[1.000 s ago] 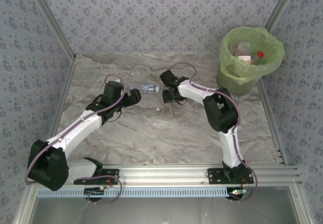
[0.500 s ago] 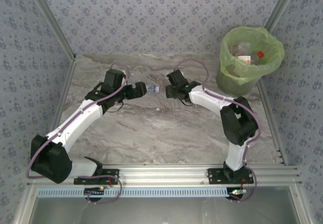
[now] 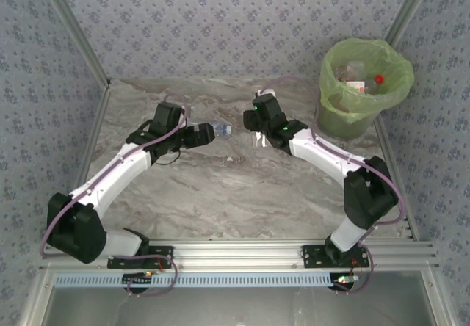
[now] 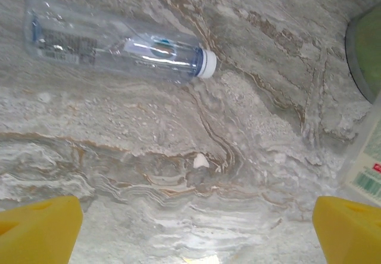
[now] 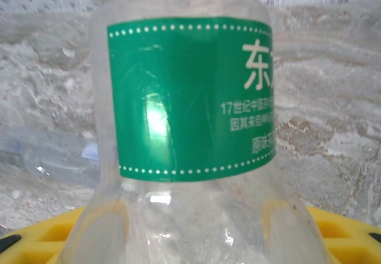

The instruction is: Put the plastic bottles in the bin

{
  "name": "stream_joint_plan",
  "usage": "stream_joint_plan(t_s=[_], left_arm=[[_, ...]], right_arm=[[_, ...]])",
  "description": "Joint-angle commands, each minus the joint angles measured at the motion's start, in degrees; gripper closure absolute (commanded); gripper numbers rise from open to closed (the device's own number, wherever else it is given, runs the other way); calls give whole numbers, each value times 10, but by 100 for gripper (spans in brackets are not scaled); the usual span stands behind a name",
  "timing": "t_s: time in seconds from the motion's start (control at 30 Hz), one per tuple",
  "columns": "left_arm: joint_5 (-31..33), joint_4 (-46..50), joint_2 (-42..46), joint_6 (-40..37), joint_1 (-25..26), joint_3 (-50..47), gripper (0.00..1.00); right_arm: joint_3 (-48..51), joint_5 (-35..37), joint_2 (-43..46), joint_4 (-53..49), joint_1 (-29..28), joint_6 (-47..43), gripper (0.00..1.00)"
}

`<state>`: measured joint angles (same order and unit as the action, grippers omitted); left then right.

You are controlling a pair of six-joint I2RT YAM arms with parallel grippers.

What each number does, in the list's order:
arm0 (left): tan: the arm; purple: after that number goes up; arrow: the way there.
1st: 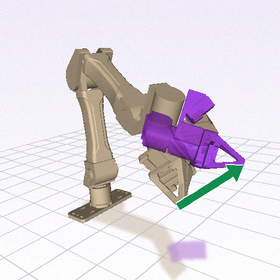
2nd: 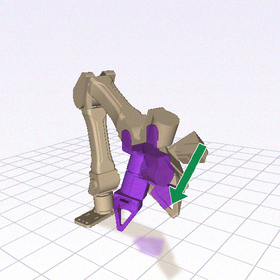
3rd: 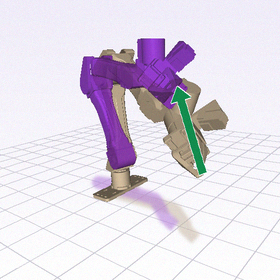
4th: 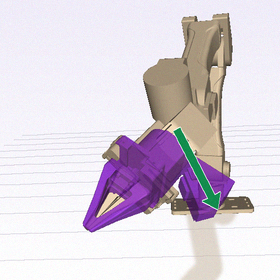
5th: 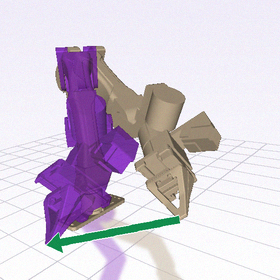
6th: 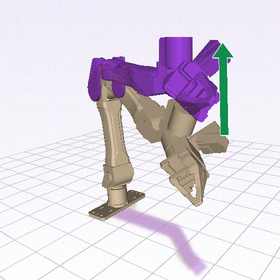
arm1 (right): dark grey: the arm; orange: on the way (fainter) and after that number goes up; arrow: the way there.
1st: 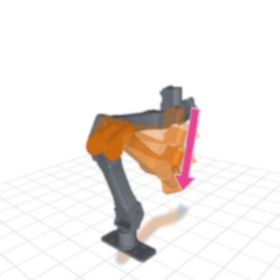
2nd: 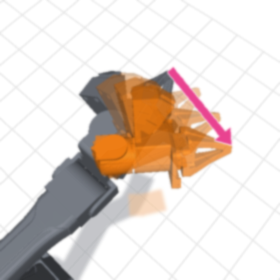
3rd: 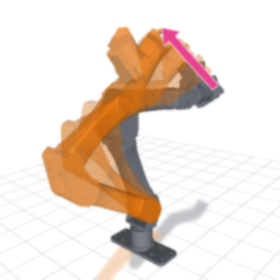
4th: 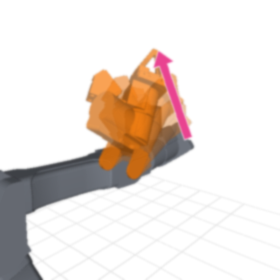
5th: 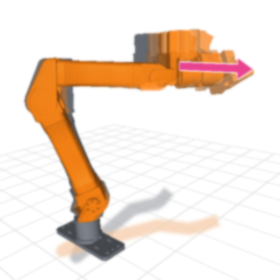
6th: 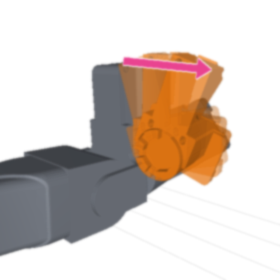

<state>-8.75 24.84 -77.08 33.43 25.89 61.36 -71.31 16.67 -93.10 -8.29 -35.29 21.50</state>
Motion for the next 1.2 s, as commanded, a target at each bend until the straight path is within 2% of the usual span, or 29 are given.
stream_joint_plan(t_s=[0.0, 0.27, 0.47, 0.57, 0.77, 1.0, 1.17], left_arm=[[-18, 21, -13, 17, 0, 24, 1], [21, 50, -1, -12, -1, 42, 1], [59, 66, 9, -38, 0, 46, 1], [58, 71, 11, -39, -1, 50, 1], [15, 71, 5, -24, -1, 58, 1], [16, 81, -3, -27, -2, 66, 1], [13, 85, 3, -28, -6, 70, 1]], right_arm=[[15, 18, 46, 52, 0, -39, 100], [16, -31, 114, 80, 38, -73, 100], [14, -60, 155, 81, 91, -82, 100], [10, -81, 173, 75, 133, -79, 100], [-15, -149, 192, 50, 244, -88, 100], [-127, -174, 158, -51, 345, -130, 100], [-183, -193, 139, -53, 414, -104, 100]])
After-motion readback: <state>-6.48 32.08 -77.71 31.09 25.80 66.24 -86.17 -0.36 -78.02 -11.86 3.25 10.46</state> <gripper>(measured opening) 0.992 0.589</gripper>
